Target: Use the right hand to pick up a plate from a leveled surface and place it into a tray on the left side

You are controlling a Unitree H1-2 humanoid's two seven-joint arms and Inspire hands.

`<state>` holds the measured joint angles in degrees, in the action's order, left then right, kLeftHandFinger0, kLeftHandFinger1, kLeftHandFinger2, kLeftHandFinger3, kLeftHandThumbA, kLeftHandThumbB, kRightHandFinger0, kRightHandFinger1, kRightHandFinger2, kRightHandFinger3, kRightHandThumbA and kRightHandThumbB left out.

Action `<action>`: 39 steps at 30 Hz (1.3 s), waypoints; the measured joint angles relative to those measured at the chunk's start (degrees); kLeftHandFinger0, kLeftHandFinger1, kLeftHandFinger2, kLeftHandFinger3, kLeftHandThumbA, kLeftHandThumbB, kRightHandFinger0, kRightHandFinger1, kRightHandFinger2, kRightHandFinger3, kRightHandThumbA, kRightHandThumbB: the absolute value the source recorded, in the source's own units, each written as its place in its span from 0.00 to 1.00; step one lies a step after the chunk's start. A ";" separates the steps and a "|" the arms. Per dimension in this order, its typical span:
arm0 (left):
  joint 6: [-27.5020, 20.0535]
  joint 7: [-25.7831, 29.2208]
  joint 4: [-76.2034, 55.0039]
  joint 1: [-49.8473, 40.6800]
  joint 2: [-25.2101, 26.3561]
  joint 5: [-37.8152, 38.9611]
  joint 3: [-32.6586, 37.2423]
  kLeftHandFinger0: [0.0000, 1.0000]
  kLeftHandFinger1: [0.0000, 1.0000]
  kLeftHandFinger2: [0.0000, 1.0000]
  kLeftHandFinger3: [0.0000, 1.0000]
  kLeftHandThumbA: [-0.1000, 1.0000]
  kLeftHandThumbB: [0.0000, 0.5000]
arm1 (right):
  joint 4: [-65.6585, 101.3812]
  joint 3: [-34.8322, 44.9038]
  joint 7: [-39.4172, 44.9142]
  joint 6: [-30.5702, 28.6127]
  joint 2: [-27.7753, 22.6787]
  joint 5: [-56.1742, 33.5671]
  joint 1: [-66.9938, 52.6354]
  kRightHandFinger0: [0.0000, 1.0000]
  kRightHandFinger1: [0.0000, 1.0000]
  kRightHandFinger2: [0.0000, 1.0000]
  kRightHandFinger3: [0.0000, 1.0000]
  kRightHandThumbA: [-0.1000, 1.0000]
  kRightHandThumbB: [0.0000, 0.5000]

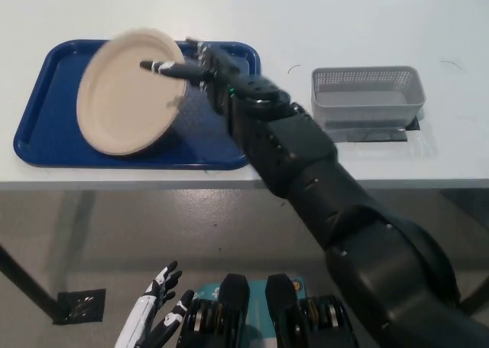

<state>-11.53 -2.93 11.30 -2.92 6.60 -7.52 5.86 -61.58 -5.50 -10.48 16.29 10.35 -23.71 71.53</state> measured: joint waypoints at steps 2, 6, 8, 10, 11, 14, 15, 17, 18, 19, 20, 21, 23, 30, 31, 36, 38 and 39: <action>0.01 0.00 0.00 0.00 0.00 -0.06 0.04 1.00 1.00 1.00 1.00 0.75 0.39 | 3.98 0.54 0.07 -0.14 -0.88 0.75 -2.03 1.00 1.00 1.00 1.00 1.00 0.94; 0.02 0.00 0.10 -0.01 -0.02 -0.11 0.04 1.00 1.00 1.00 1.00 0.74 0.38 | 12.71 0.68 0.03 -0.01 -3.04 1.92 -7.62 1.00 1.00 1.00 1.00 1.00 0.94; 0.04 0.00 0.25 0.01 -0.02 -0.11 0.04 1.00 1.00 1.00 1.00 0.74 0.37 | 17.04 0.65 -0.09 0.42 -4.22 2.36 -10.05 1.00 1.00 1.00 1.00 1.00 0.86; 0.05 0.01 0.44 0.00 -0.02 -0.10 0.04 1.00 1.00 1.00 1.00 0.73 0.37 | 21.52 0.65 -0.19 0.85 -5.71 2.78 -12.61 1.00 1.00 1.00 1.00 1.00 0.96; 0.06 0.01 0.54 0.00 -0.02 -0.10 0.04 1.00 1.00 1.00 1.00 0.74 0.40 | 23.41 0.65 -0.23 1.06 -6.49 2.97 -13.56 1.00 1.00 1.00 1.00 1.00 0.96; 0.07 0.00 0.72 -0.01 -0.03 -0.10 0.04 1.00 1.00 1.00 1.00 0.75 0.41 | 28.20 0.66 -0.33 1.96 -8.38 3.55 -15.53 1.00 1.00 1.00 1.00 1.00 0.98; 0.09 0.01 0.77 -0.01 -0.04 -0.10 0.04 1.00 1.00 1.00 1.00 0.75 0.40 | 30.57 0.68 -0.35 2.36 -9.21 3.79 -16.44 1.00 1.00 1.00 1.00 1.00 0.93; 0.11 0.00 0.87 -0.01 -0.05 -0.10 0.05 1.00 1.00 1.00 1.00 0.75 0.39 | 33.63 0.68 -0.38 2.85 -10.23 4.08 -17.72 1.00 1.00 1.00 1.00 1.00 0.88; 0.11 0.01 0.91 0.00 -0.07 -0.10 0.04 1.00 1.00 1.00 1.00 0.74 0.39 | 35.15 0.69 -0.40 3.07 -10.70 4.22 -18.43 1.00 1.00 1.00 1.00 1.00 0.83; 0.11 0.01 1.02 0.00 -0.07 -0.10 0.05 1.00 1.00 1.00 1.00 0.74 0.38 | 37.22 0.69 -0.43 3.36 -11.35 4.40 -19.56 1.00 1.00 1.00 1.00 1.00 0.86; 0.12 0.01 1.09 0.01 -0.07 -0.10 0.05 1.00 1.00 1.00 1.00 0.73 0.36 | 38.54 0.69 -0.43 3.53 -11.73 4.52 -20.19 1.00 1.00 1.00 1.00 1.00 0.86; 0.14 0.01 1.22 0.02 -0.07 -0.10 0.04 1.00 1.00 1.00 1.00 0.72 0.36 | 40.58 0.68 -0.43 3.81 -12.20 4.67 -21.21 1.00 1.00 1.00 1.00 1.00 0.89; 0.14 0.01 1.54 0.07 -0.07 -0.10 0.04 1.00 1.00 1.00 1.00 0.72 0.35 | 43.56 0.64 -0.43 4.33 -12.83 4.92 -22.58 1.00 1.00 1.00 1.00 1.00 0.93; 0.21 0.01 3.07 0.17 -0.09 -0.10 0.05 1.00 1.00 1.00 1.00 0.73 0.40 | 56.11 -0.19 -0.29 4.82 -13.95 6.65 -32.05 1.00 1.00 1.00 1.00 1.00 0.88; 0.22 0.01 3.13 0.17 -0.09 -0.10 0.05 1.00 1.00 1.00 1.00 0.74 0.41 | 57.58 -0.35 -0.27 4.81 -13.99 6.92 -33.55 1.00 1.00 1.00 1.00 1.00 0.85; 0.28 0.02 3.61 0.22 -0.10 -0.11 0.06 1.00 1.00 1.00 1.00 0.73 0.37 | 67.19 -1.97 -0.05 4.03 -14.01 9.14 -45.84 1.00 1.00 1.00 1.00 1.00 0.92; 0.28 0.02 3.98 0.25 -0.10 -0.11 0.06 1.00 1.00 1.00 1.00 0.73 0.38 | 70.57 -2.59 -0.02 3.28 -14.02 9.98 -51.18 1.00 1.00 1.00 1.00 1.00 0.55; 0.29 0.01 4.28 0.32 -0.09 -0.11 0.06 1.00 1.00 1.00 1.00 0.74 0.39 | 72.51 -2.91 0.00 2.59 -14.04 10.54 -54.49 1.00 1.00 1.00 1.00 1.00 0.53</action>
<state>-11.24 -2.92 15.58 -2.60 6.51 -7.62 5.92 10.93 -8.41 -10.49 18.89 -3.69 -13.17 17.04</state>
